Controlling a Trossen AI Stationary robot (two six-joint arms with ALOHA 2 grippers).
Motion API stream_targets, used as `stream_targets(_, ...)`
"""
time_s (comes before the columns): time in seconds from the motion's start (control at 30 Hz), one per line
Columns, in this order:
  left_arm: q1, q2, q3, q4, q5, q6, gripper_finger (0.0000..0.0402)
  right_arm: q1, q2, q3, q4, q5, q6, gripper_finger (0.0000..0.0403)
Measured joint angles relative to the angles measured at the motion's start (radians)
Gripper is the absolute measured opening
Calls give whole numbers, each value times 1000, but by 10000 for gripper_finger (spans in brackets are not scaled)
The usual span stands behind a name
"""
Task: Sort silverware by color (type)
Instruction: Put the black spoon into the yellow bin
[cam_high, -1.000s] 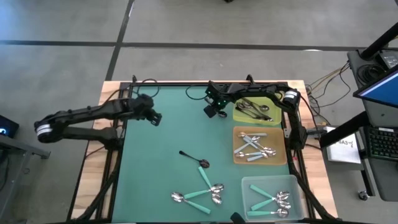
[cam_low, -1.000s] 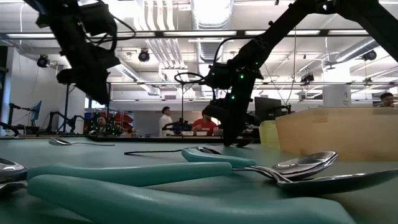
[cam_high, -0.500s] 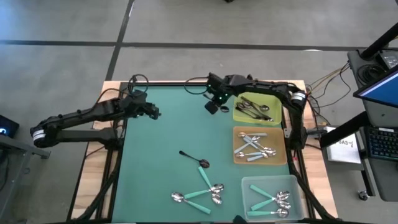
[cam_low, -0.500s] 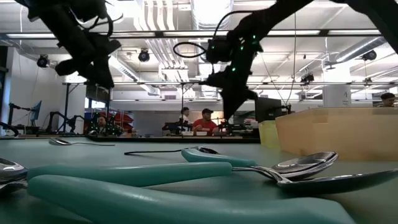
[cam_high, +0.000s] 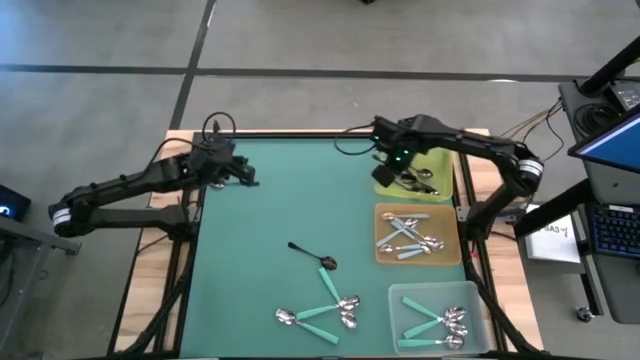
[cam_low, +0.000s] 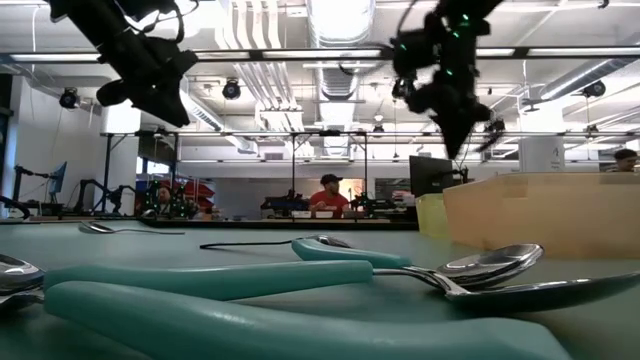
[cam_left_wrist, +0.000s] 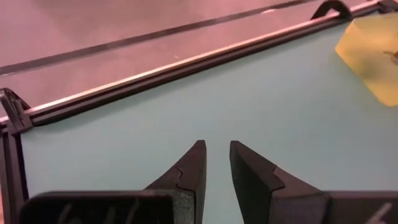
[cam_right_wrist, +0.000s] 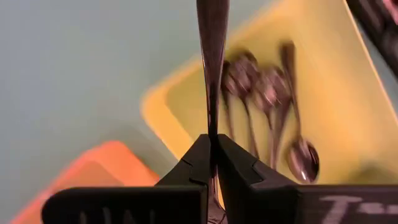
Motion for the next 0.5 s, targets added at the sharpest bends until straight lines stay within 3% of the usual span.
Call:
stream_targets(0.3,0,6,-39,-10,11,31,55,-85,-95,-328,71,24,84,11)
stream_targets(0.5,1,11,-39,-50,11,85,55,-82,-104,-393,116,19,151,42)
